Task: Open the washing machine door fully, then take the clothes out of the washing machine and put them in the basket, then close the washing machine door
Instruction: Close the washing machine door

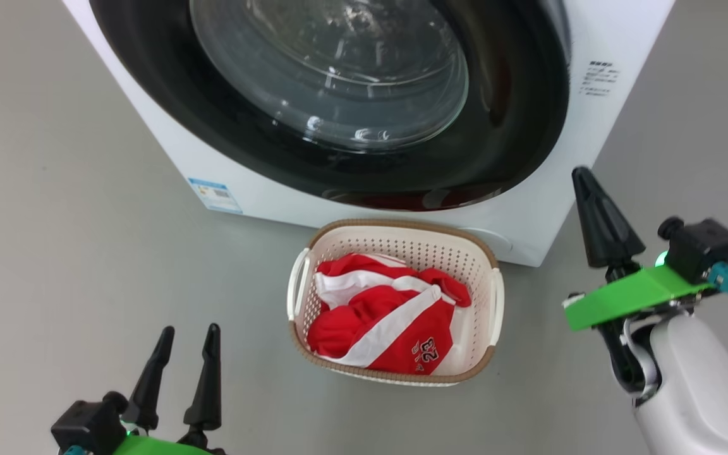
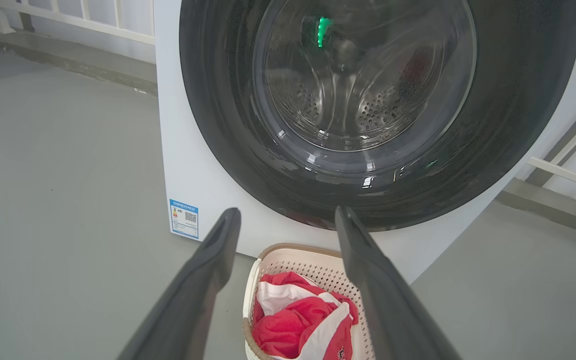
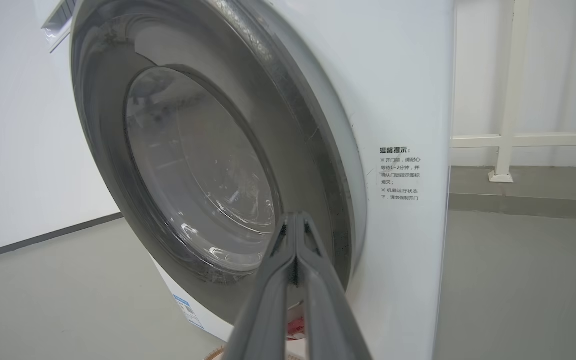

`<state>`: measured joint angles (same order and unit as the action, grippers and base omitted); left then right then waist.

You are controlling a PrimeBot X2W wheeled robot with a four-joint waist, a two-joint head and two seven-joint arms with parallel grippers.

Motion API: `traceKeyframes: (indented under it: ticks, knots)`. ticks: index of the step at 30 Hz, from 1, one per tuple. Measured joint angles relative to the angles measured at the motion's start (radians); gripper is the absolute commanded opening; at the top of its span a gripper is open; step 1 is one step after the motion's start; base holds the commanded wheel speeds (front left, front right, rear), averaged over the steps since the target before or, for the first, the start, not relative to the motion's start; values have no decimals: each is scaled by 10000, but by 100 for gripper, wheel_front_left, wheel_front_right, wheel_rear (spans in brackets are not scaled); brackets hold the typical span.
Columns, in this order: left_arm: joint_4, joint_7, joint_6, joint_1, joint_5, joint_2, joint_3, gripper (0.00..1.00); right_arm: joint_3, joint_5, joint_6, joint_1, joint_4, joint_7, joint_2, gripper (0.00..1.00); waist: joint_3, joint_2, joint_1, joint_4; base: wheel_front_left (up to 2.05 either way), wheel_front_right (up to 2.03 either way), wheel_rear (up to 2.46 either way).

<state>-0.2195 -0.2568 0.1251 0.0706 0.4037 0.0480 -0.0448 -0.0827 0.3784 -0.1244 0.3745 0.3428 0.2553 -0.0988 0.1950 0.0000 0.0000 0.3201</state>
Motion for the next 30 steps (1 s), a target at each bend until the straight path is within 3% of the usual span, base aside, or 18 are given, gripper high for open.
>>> traceKeyframes:
  ticks: [17, 30]
  knots:
    - [86, 0, 0, 902, 477, -90, -523, 100, -163, 2, 0, 1847, 637, 0, -560, 0, 1307, 0, 0, 568, 0, 0, 0]
    - [161, 0, 0, 1442, 723, -115, -809, 100, 385, 12, -127, 2708, 675, 4, -533, 0, 2194, 0, 0, 880, 0, 0, 0]
